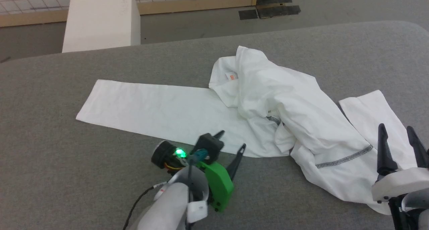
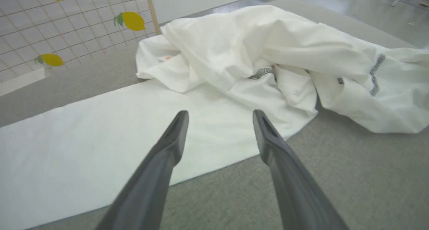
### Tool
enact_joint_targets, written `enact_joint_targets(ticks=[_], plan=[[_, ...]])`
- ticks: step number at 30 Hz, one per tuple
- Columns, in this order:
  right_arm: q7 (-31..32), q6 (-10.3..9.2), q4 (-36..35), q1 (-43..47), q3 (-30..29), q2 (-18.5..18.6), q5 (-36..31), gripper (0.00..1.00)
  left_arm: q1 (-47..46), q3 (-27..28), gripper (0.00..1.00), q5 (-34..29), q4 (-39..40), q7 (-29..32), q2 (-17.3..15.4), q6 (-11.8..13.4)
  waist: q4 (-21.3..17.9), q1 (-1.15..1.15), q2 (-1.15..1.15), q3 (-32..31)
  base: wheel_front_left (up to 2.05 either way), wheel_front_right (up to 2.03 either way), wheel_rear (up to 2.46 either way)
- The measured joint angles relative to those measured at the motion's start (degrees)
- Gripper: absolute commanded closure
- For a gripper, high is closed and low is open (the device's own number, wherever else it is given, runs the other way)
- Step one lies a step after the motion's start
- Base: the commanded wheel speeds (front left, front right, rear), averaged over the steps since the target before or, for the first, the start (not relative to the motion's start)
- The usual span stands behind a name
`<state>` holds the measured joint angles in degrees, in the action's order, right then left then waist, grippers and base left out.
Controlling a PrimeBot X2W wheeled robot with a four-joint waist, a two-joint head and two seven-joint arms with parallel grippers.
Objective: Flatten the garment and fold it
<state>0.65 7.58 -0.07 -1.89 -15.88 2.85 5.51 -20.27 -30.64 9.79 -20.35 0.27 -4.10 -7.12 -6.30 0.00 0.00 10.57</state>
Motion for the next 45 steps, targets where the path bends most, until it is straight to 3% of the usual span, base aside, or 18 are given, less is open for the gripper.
enact_joint_targets(ticks=[3,6,9,15,16,18,28,35,45], plan=[[-0.7,0.0,0.5,-0.3,2.0,0.0,1.0,0.0,-4.1,-8.3,0.0,3.4,-2.2,9.0,-2.5,-0.2,-1.1,0.0,0.0,1.1,0.0,0.0,0.0],[-1.2,0.0,1.0,-0.7,3.3,0.0,1.6,0.0,-7.3,-12.6,0.0,5.4,-2.8,15.6,-6.0,-0.2,-2.1,0.0,0.0,2.2,0.0,0.0,0.0],[-1.7,0.0,1.3,-1.0,4.5,0.0,2.4,0.0,-10.7,-14.5,0.0,5.9,-2.5,20.6,-8.2,-0.2,-2.8,0.0,0.0,3.3,0.0,0.0,0.0],[-2.8,0.0,2.0,-2.2,6.3,0.0,3.8,0.0,-13.8,-16.1,0.0,7.5,-2.0,26.6,-8.9,-0.2,-4.0,0.0,0.0,5.4,0.0,0.0,0.0],[-3.0,0.0,2.2,-2.3,6.6,0.0,4.0,0.0,-14.1,-16.0,0.5,7.5,-1.9,26.8,-8.9,-0.2,-4.2,0.0,0.0,5.6,0.0,0.0,0.0],[-3.2,0.0,2.5,-2.4,7.0,0.0,4.4,0.0,-14.2,-15.3,1.0,7.9,-1.8,26.5,-8.9,0.2,-4.5,0.0,0.0,6.0,0.0,0.0,0.0],[-3.3,0.0,3.4,-2.7,7.2,0.0,4.0,0.0,-6.6,-4.2,1.0,15.6,-0.4,14.4,-9.5,9.4,-3.7,0.0,0.0,4.1,0.0,0.0,0.0],[-1.6,0.0,2.3,-1.3,6.6,0.0,2.9,0.0,3.7,6.0,1.0,20.5,8.9,8.7,-15.6,17.0,-0.9,0.0,0.0,1.4,0.0,0.0,0.0],[2.7,0.0,0.9,0.9,6.8,0.0,1.9,0.0,19.2,17.2,1.0,24.7,18.8,8.2,-22.0,26.3,4.8,0.0,0.0,-1.8,0.0,0.0,0.0]])
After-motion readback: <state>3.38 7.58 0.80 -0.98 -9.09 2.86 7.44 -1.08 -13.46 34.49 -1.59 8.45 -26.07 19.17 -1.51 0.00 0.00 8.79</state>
